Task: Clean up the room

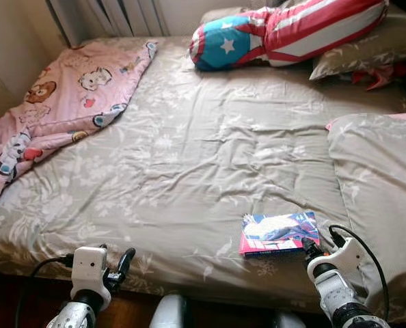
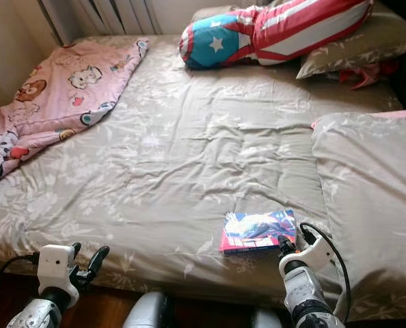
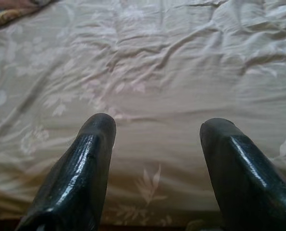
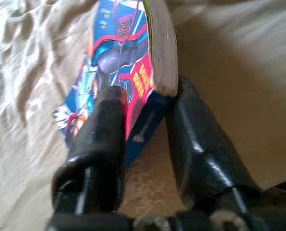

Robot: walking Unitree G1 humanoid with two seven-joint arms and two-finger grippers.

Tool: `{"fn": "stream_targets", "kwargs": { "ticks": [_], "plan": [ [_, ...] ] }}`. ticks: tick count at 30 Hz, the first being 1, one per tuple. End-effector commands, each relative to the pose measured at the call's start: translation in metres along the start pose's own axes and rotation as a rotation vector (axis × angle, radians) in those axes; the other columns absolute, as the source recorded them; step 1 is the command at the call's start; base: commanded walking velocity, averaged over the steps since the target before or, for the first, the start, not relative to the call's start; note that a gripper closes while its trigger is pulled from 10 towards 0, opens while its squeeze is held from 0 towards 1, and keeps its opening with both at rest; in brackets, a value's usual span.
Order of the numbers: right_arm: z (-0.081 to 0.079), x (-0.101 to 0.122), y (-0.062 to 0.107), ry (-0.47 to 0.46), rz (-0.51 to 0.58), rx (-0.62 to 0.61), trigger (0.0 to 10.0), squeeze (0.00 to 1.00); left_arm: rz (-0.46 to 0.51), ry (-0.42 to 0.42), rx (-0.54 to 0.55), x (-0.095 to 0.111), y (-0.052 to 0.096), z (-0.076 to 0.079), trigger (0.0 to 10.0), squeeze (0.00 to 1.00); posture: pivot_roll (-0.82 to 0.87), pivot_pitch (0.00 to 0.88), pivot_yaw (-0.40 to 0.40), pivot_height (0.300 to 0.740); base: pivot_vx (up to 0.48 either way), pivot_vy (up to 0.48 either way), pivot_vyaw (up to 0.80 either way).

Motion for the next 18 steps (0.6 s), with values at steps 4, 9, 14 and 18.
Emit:
{"fn": "stream_targets", "kwargs": {
  "ticks": [4,9,14,18],
  "plan": [
    [0.007,0.002,0.002,0.003,0.031,-0.046,10.0,0.52,-0.027,-0.004,-0.021,0.000,0.002,0.001,10.0,0.00,0.14,0.221,0.103,0.662,0.000,0.000,0.00],
    [0.018,0.008,0.005,0.051,0.079,-0.107,10.0,0.00,-0.023,0.009,-0.032,0.001,-0.008,0.005,10.0,0.00,0.12,0.191,0.093,0.662,0.000,0.000,0.00],
    [0.028,0.004,0.010,0.060,0.076,-0.128,10.0,0.00,-0.016,0.024,-0.039,0.002,-0.017,0.009,10.0,0.00,0.10,0.163,0.082,0.662,0.000,0.000,0.00],
    [0.039,-0.015,0.017,0.127,0.022,-0.118,10.0,0.00,-0.030,0.067,-0.016,-0.003,-0.031,0.011,10.0,0.00,0.07,0.116,0.058,0.662,0.000,0.000,0.00]
  ]
}}
Point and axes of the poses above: a point about 5 cm out from each wrist's last joint towards the gripper, its own y axis pointing back from the gripper into the wrist, its own x axis along the axis of the wrist's last joint, z = x × y, the point moved 1 cm from there along -y, pointing out of the wrist towards the gripper, and after that the axes turned 11 degrees about -y, right-handed, at the moved point
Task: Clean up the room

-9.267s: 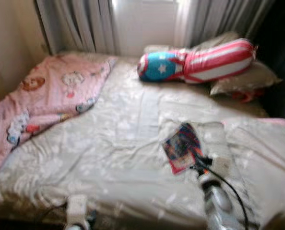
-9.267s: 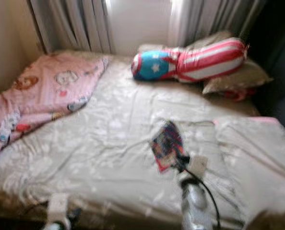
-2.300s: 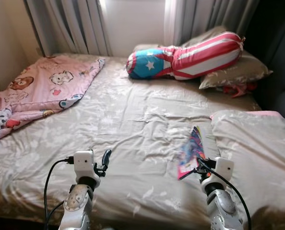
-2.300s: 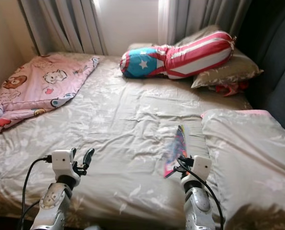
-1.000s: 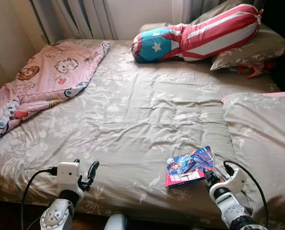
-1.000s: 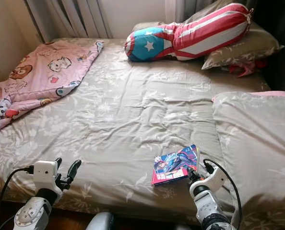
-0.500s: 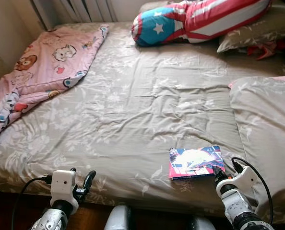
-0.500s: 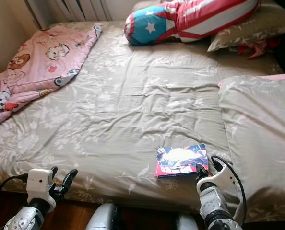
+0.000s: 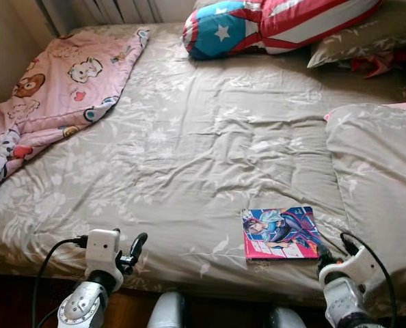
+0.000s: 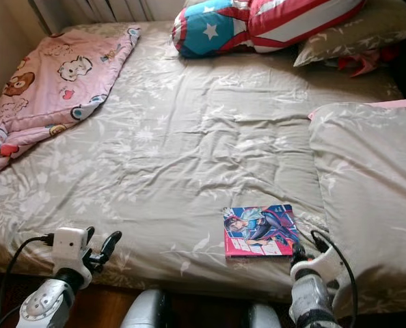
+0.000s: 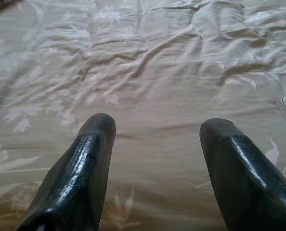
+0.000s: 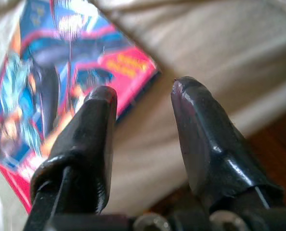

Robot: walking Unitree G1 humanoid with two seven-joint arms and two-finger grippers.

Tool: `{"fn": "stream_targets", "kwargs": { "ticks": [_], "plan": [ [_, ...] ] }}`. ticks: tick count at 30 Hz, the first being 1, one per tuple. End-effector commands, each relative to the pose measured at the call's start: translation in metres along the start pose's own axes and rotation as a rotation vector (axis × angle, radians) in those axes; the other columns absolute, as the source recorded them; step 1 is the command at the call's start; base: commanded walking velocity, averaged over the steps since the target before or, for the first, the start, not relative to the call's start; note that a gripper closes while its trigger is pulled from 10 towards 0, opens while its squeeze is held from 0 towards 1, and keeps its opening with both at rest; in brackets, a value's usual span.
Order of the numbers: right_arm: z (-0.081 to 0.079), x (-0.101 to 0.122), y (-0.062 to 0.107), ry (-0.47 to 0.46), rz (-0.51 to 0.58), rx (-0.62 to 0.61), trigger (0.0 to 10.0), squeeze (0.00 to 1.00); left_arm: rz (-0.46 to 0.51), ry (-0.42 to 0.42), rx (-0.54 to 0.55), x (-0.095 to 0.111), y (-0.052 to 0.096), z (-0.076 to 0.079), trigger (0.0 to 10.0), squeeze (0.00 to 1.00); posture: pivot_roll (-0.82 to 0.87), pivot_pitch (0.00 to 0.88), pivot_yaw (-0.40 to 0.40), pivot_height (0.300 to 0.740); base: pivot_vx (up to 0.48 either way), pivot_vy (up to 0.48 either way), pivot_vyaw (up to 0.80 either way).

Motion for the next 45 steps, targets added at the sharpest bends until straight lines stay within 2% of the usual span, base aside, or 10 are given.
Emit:
{"fn": "stream_targets", "kwargs": {
  "ticks": [1,5,6,7,15,19,26,32,34,45],
  "plan": [
    [0.002,-0.011,0.003,0.038,-0.030,0.010,10.0,0.00,-0.040,0.029,0.029,-0.012,0.002,-0.003,10.0,0.00,0.07,0.103,0.051,0.662,0.000,0.000,0.00],
    [-0.002,-0.026,0.007,0.173,-0.064,0.090,10.0,0.00,-0.092,0.072,0.080,-0.027,-0.008,-0.006,10.0,0.00,0.04,0.056,0.025,0.662,0.000,0.000,0.00],
    [-0.004,-0.034,0.009,0.276,-0.087,0.116,10.0,0.00,-0.118,0.080,0.093,-0.034,-0.011,-0.006,10.0,0.00,0.03,0.030,0.011,0.672,0.000,0.000,0.00],
    [-0.005,-0.039,0.011,0.305,-0.104,0.129,10.0,0.00,-0.133,0.087,0.103,-0.038,-0.012,-0.006,10.0,0.00,0.02,0.018,0.005,0.677,0.000,0.000,0.00],
    [0.003,-0.065,0.019,0.429,-0.220,0.122,10.0,0.00,-0.271,0.119,0.155,-0.069,-0.011,-0.005,10.0,0.00,0.01,0.000,-0.043,0.722,0.000,0.000,0.00],
    [0.012,-0.072,0.023,0.524,-0.282,0.102,10.0,0.00,-0.391,0.115,0.142,-0.092,-0.004,0.007,10.0,0.00,0.01,0.000,-0.059,0.740,0.000,0.000,0.00],
    [0.021,-0.081,0.028,0.593,-0.347,0.074,10.0,0.00,-0.486,0.106,0.145,-0.108,0.006,0.012,10.0,0.00,0.00,0.000,-0.060,0.740,0.000,0.000,0.00],
    [0.044,-0.085,0.037,0.649,-0.396,0.029,10.0,0.00,-0.602,0.055,0.111,-0.128,0.024,0.018,10.0,0.00,0.00,0.000,-0.054,0.740,0.000,0.000,0.07],
    [0.050,-0.084,0.039,0.695,-0.404,0.023,10.0,0.00,-0.620,0.049,0.109,-0.131,0.028,0.019,10.0,0.00,0.00,0.000,-0.050,0.740,0.000,0.000,0.79],
    [0.063,-0.085,0.045,0.682,-0.424,-0.023,10.0,0.00,-0.642,0.029,0.125,-0.135,0.033,0.015,10.0,0.00,0.00,0.000,-0.050,0.740,0.000,0.000,0.79]
  ]
}}
Point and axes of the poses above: a point about 5 cm out from each wrist's last joint towards the gripper, its own y axis pointing back from the gripper into the wrist, its own x axis along the axis of the wrist's last joint, z = x × y, the point moved 1 cm from there along -y, pointing out of the wrist towards the gripper, and after that the axes turned 11 degrees about -y, right-handed, at the moved point
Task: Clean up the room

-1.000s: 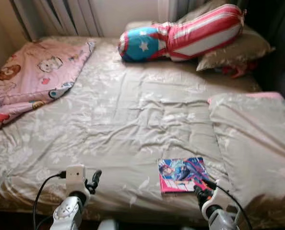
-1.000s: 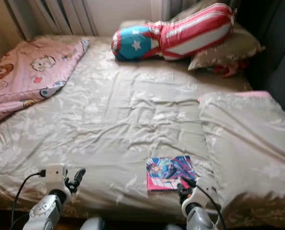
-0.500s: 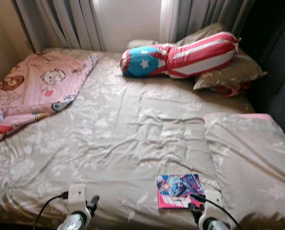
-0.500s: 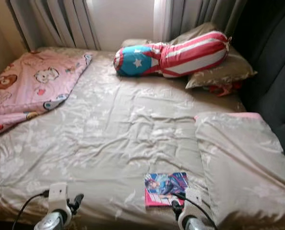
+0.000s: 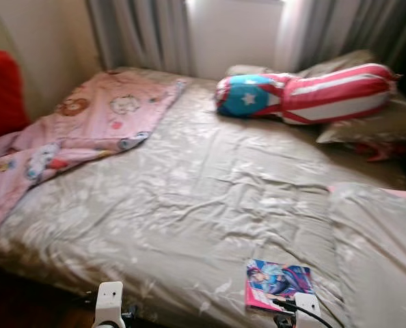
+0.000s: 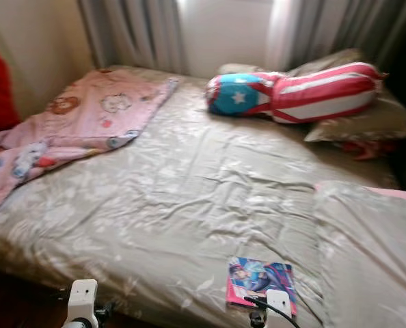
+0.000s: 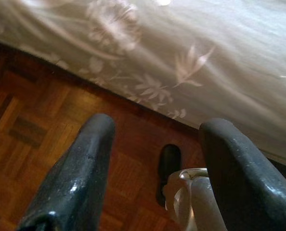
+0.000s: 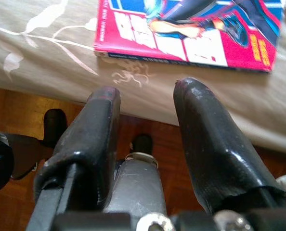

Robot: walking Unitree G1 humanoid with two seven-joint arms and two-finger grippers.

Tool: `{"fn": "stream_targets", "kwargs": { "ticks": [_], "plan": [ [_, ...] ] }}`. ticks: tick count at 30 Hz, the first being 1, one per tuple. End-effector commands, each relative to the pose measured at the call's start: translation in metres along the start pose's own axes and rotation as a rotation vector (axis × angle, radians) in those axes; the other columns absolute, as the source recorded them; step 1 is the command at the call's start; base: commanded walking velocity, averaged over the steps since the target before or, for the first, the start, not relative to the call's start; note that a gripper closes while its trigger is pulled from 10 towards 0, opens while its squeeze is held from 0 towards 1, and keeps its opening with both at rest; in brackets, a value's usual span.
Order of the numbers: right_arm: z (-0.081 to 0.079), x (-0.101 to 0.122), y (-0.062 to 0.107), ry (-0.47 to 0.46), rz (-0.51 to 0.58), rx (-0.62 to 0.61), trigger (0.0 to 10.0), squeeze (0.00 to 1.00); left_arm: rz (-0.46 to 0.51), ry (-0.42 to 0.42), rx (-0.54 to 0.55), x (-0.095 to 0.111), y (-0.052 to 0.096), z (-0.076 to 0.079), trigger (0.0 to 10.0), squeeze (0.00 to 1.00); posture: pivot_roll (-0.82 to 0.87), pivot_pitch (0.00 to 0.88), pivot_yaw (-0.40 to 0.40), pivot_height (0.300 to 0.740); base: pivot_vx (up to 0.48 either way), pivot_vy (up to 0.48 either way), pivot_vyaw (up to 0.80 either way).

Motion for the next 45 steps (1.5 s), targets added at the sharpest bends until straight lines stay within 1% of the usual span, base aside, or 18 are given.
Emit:
{"fn": "stream_targets", "kwargs": {
  "ticks": [1,7,11,14,16,19,21,26,32,36,39,45],
  "plan": [
    [0.006,-0.003,0.002,-0.002,-0.012,-0.018,10.0,0.00,-0.016,-0.016,0.008,-0.003,0.001,-0.001,10.0,0.00,0.01,0.000,-0.051,0.740,0.000,0.000,0.80],
    [0.015,-0.008,0.005,0.006,-0.025,-0.026,10.0,0.00,-0.019,-0.024,0.018,-0.003,0.000,-0.001,10.0,0.00,0.01,0.000,-0.058,0.740,0.000,0.000,0.80],
    [0.018,-0.009,0.006,0.006,-0.027,-0.027,10.0,0.00,-0.028,-0.026,0.024,-0.005,0.001,-0.001,10.0,0.00,0.01,0.000,-0.061,0.740,0.000,0.000,0.80],
    [0.019,-0.009,0.006,0.005,-0.029,-0.028,10.0,0.00,-0.036,-0.023,0.025,-0.008,0.002,-0.001,10.0,0.00,0.01,0.000,-0.065,0.740,0.000,0.000,0.80],
    [0.014,-0.010,0.005,0.003,-0.032,-0.026,10.0,0.00,-0.042,-0.020,0.026,-0.009,0.002,-0.001,10.0,0.00,0.01,0.000,-0.067,0.740,0.000,0.000,0.80],
    [0.012,-0.009,0.004,-0.002,-0.033,-0.024,10.0,0.00,-0.043,-0.020,0.026,-0.009,0.002,0.000,10.0,0.00,0.01,0.000,-0.069,0.740,0.000,0.000,0.80],
    [0.008,-0.010,0.003,-0.026,-0.040,-0.022,10.0,0.00,-0.042,-0.019,0.026,-0.009,0.002,0.001,10.0,0.00,0.01,0.000,-0.070,0.740,0.000,0.000,0.00],
    [0.004,-0.010,0.002,-0.029,-0.043,-0.015,10.0,0.00,-0.038,-0.019,0.029,-0.008,0.002,0.001,10.0,0.00,0.01,0.000,-0.072,0.740,0.000,0.000,0.00],
    [0.006,-0.010,0.002,-0.032,-0.041,-0.016,10.0,0.00,-0.042,-0.013,0.037,-0.009,0.002,-0.002,10.0,0.00,0.01,0.000,-0.071,0.740,0.000,0.000,0.00],
    [0.009,-0.011,0.003,-0.039,-0.051,-0.040,10.0,0.00,-0.046,-0.010,0.038,-0.009,0.002,-0.003,10.0,0.00,0.01,0.000,-0.068,0.740,0.000,0.420,-0.12],
    [0.009,-0.012,0.003,-0.057,-0.058,-0.052,10.0,0.00,-0.047,-0.012,0.038,-0.009,0.002,-0.004,10.0,0.00,0.01,0.000,-0.065,0.740,0.000,0.480,-0.80],
    [0.011,-0.013,0.003,-0.034,-0.064,-0.065,10.0,0.00,-0.047,-0.013,0.039,-0.010,0.002,-0.004,10.0,0.00,0.01,0.000,-0.063,0.740,0.000,0.480,-0.80]
  ]
}}
Point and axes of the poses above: a point about 5 cm out from each wrist's last joint towards the gripper, its own y axis pointing back from the gripper into the wrist, its own x axis along the axis of the wrist's last joint, z = x × y, the point moved 1 cm from there along -y, pointing out of the wrist towards the gripper, and after that the axes turned 11 degrees about -y, right-handed, at the moved point
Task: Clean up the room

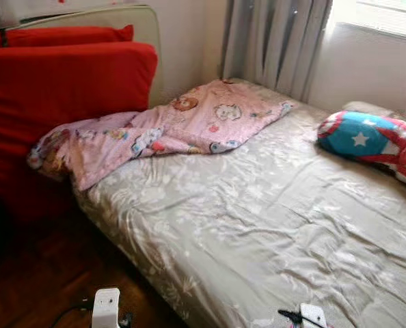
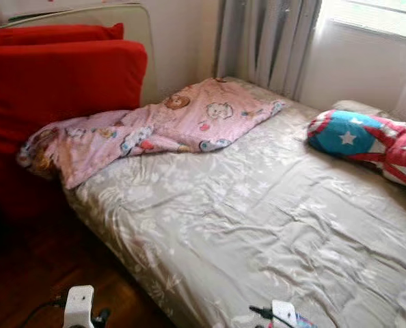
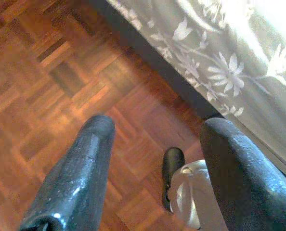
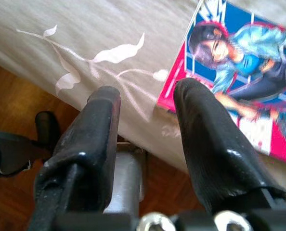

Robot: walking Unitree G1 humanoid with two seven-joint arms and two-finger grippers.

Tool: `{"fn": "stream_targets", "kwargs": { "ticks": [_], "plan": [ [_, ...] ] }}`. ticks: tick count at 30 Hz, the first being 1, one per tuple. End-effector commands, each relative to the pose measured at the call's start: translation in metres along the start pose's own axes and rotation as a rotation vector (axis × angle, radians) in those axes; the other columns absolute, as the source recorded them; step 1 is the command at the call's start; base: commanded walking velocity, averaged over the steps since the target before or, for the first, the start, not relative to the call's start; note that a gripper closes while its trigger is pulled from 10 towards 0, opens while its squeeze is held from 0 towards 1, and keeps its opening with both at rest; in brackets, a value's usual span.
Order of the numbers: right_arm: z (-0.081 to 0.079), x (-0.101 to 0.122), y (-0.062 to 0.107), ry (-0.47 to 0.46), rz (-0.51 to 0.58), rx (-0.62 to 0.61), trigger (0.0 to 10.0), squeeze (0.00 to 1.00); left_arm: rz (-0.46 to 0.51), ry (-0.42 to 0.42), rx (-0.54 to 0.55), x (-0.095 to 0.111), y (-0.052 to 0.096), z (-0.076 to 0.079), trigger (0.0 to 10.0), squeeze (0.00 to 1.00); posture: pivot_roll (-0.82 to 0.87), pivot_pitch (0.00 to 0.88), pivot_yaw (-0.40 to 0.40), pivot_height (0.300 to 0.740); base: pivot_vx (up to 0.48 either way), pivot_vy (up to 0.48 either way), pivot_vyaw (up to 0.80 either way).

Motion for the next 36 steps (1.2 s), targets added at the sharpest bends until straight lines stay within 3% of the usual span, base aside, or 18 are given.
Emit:
{"fn": "stream_targets", "kwargs": {
  "ticks": [1,13,18,36],
  "plan": [
    [-0.0007,0.0003,-0.0004,0.004,-0.003,-0.009,10.0,0.00,-0.002,-0.019,0.004,0.0014,-0.0007,-0.0021,10.0,0.00,0.01,0.000,-0.063,0.740,0.000,0.480,0.00],
    [-0.0008,-0.0011,-0.0003,-0.047,-0.003,-0.018,10.0,0.00,-0.008,-0.021,0.003,-0.0008,-0.0001,-0.0044,10.0,0.00,0.01,0.000,-0.053,0.740,0.000,0.480,0.00],
    [-0.0012,-0.0013,-0.0003,-0.053,-0.003,-0.013,10.0,0.00,-0.008,-0.023,0.003,-0.0008,-0.0001,-0.0051,10.0,0.00,0.01,0.000,-0.048,0.740,0.000,0.480,-0.61],
    [-0.0044,-0.0025,-0.0005,-0.048,-0.008,0.009,10.0,0.00,-0.007,-0.022,0.006,0.0000,-0.0004,-0.0071,10.0,0.00,0.01,0.000,-0.036,0.740,0.000,0.480,0.00]
  ]
}}
Point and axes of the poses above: a point about 5 cm out from each wrist's last joint towards the gripper, its own y axis pointing back from the gripper into the wrist, its own x axis along the axis of the wrist's last joint, z = x × y, the point moved 1 cm from there along -y, pointing out of the wrist towards the gripper, and after that the axes turned 11 degrees about -y, right-handed, at the moved point
